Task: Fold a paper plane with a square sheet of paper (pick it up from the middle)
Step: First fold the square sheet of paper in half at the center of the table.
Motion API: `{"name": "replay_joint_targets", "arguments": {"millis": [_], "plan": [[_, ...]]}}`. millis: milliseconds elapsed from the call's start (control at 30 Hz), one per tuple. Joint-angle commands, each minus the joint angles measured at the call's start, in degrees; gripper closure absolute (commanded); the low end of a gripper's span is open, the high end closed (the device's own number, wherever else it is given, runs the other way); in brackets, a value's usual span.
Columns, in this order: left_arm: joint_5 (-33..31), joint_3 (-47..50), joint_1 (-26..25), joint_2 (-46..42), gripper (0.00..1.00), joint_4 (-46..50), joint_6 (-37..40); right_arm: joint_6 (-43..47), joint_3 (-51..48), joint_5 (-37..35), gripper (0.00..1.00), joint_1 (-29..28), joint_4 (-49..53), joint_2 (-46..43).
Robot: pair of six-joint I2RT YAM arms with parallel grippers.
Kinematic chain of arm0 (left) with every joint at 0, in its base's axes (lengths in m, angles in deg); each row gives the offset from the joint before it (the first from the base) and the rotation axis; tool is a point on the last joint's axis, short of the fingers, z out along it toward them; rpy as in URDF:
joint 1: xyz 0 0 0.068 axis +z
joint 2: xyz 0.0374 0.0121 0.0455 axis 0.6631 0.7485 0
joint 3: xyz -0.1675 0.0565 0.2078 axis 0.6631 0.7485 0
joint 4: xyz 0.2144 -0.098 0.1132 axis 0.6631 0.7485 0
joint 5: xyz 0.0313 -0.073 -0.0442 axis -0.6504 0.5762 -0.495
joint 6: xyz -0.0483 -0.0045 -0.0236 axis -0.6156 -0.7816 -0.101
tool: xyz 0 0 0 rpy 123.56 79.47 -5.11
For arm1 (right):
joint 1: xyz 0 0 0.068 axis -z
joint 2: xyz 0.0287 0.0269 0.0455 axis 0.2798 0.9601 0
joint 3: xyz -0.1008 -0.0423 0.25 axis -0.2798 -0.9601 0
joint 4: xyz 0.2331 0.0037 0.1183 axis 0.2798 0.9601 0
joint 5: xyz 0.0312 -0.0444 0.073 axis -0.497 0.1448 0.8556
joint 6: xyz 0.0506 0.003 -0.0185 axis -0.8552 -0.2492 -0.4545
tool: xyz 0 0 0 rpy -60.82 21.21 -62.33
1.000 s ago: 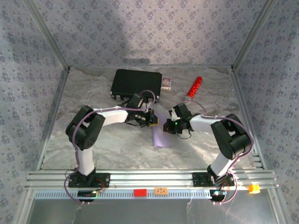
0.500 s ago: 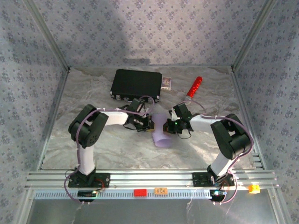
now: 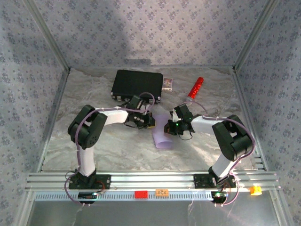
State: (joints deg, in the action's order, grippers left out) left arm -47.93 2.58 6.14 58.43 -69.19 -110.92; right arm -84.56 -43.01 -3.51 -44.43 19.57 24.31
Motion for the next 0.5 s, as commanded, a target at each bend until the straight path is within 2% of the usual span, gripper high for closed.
{"name": "replay_joint_targets", "arguments": {"millis": [0, 267, 467], "plan": [[2.4, -1.0, 0.8, 2.1, 1.0, -1.2, -0.6, 0.4, -2.2, -8.5, 1.0, -0.1, 7.3, 3.4], [0.3, 0.8, 2.1, 4.5, 1.0, -1.7, -0.5, 0.3, -2.4, -8.6, 1.0, -0.2, 7.2, 3.4], [1.9, -1.7, 2.5, 3.7, 1.0, 0.1, 0.2, 0.5, -2.1, -8.7, 1.0, -0.2, 7.7, 3.4]]}}
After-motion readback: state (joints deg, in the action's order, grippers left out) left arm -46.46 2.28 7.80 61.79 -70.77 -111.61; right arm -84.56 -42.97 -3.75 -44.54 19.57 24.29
